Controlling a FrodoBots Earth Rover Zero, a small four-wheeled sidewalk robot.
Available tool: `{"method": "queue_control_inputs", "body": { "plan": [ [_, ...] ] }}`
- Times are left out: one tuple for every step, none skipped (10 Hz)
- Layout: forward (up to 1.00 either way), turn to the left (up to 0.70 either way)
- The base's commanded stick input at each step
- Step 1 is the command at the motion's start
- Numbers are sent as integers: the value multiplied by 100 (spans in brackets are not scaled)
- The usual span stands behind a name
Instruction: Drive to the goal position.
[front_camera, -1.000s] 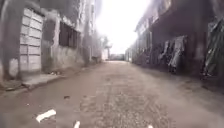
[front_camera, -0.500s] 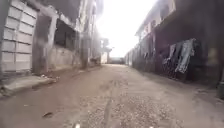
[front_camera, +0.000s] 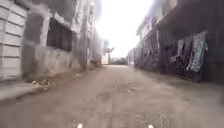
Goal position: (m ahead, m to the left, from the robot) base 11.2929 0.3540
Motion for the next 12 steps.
{"method": "queue_control_inputs", "body": {
  "plan": [
    [100, 2],
    [100, 2],
    [100, 2],
    [100, 2],
    [100, 2],
    [100, 2],
    [100, 2],
    [100, 2],
    [100, 2],
    [100, 2],
    [100, 2],
    [100, 2]
  ]
}}
